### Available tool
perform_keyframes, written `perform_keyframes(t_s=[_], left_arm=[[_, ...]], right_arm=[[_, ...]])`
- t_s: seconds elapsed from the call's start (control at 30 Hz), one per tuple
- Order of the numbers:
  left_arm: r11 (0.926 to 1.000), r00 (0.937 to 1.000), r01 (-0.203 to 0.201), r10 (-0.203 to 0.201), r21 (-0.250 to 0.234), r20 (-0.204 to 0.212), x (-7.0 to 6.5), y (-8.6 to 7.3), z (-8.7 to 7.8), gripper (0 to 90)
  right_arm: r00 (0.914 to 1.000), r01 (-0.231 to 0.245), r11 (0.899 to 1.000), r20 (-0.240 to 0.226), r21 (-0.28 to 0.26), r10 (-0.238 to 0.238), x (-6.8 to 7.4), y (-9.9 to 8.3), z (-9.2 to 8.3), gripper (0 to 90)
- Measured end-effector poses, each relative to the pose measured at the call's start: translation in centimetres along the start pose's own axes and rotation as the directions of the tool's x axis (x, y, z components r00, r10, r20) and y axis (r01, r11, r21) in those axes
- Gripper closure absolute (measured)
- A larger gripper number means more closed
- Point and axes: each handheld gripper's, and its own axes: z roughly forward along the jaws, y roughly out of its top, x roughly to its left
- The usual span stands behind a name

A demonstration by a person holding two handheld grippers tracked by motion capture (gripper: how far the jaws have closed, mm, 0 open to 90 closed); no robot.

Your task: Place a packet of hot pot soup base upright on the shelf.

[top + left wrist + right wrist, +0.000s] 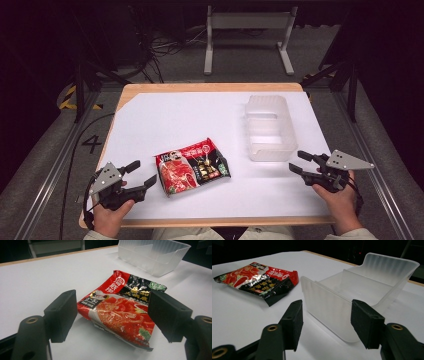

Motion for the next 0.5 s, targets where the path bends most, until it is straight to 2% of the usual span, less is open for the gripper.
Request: perform_keyframes(t_s=[0.27,0.5], left_arm=[[0.9998,0.9998,0.02,-0.02,-0.004,0.004,0.0,0.2,0.1,23.2],[0.9992,0.9999,0.0,0.001,0.041,-0.012,0.1,1.7,1.0,21.1]], right_arm=[[1.0,0.005,1.0,-0.006,0.002,-0.005,0.1,0.0,0.1,40.1],[1.0,0.001,1.0,-0.007,0.007,-0.001,0.2,0.0,0.0,39.6]])
